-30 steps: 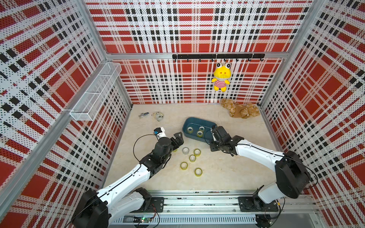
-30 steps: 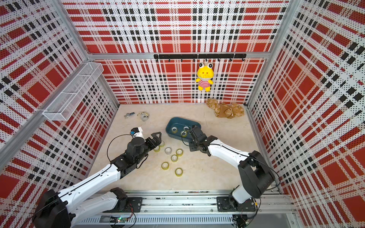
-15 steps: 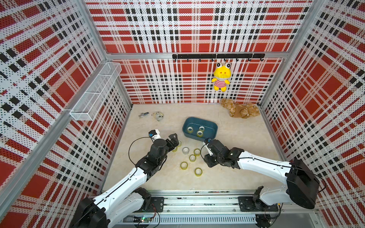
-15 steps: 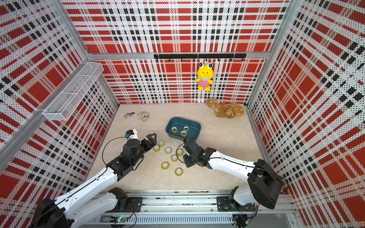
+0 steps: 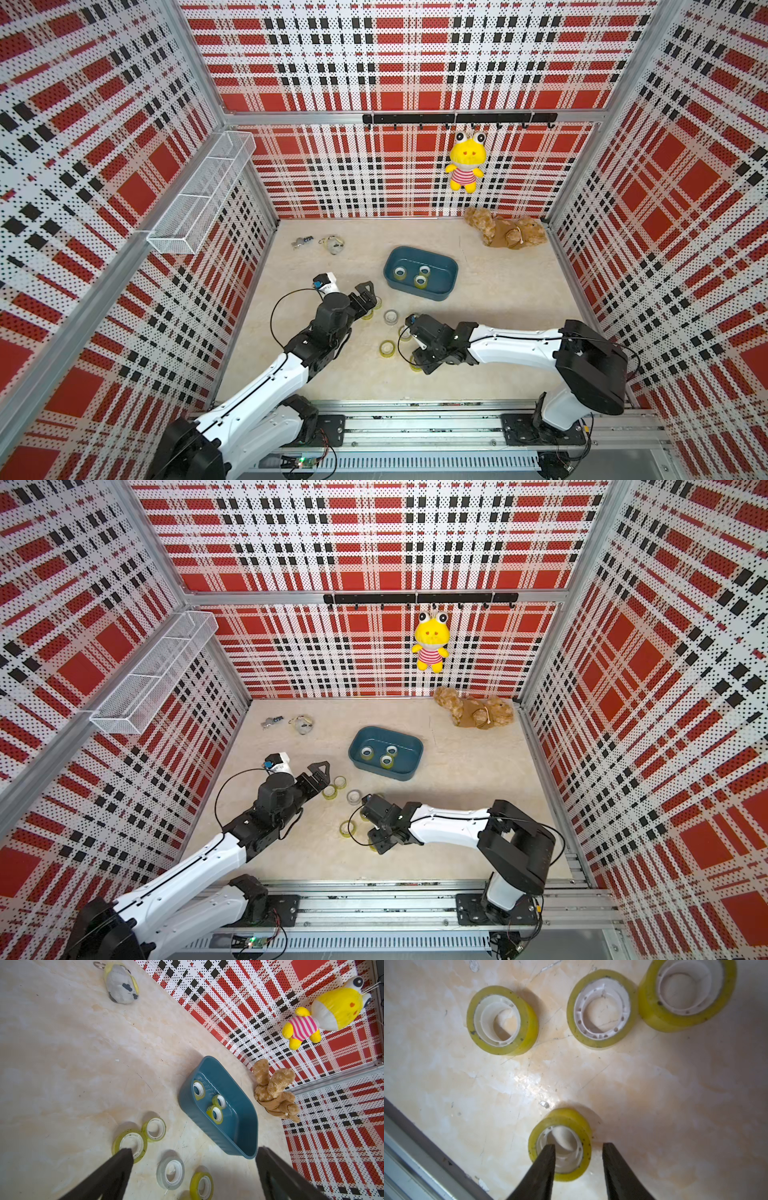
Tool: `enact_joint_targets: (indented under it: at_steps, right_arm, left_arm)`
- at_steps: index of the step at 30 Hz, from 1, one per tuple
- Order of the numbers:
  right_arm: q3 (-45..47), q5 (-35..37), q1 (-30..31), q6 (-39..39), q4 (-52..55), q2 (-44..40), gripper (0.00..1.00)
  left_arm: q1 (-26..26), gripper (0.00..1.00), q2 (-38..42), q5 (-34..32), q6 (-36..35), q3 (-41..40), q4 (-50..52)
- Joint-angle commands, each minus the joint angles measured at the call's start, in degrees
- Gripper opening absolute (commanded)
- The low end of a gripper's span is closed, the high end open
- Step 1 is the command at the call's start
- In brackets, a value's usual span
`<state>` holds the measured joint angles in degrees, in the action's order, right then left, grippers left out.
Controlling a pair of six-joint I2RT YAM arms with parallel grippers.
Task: Put the transparent tape into the storage box
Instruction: Move the tape to the center of the board.
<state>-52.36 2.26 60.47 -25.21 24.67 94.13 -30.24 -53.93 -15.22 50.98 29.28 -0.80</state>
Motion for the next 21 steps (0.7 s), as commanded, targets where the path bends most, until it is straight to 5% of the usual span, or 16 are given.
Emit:
enact_joint_targets:
  at_steps: [1, 7, 16, 21]
  right_arm:
    - [-2.3, 4.5, 0.7, -0.3, 2.3, 2.4, 0.45]
    - [-2.0, 12.0, 0.1, -0.5, 5.6, 2.5, 0.47]
    - [3.8, 14.5, -9.5, -1.1, 7.7, -6.7, 0.47]
    - [7.5, -1.1, -10.7, 2.1, 0.2, -14.7, 0.51]
  left_arm:
    - [0.0, 0.99, 0.1, 0.4, -0.4, 0.2, 0.4]
    - [0.0, 0.99, 0.1, 0.3, -0.6, 0.4, 0.4]
    - [-0.2, 0.99, -0.6, 0.8, -0.5, 0.6, 0.0]
    - [-0.8, 0.99, -1.1, 0.8, -0.1, 0.1, -1.1]
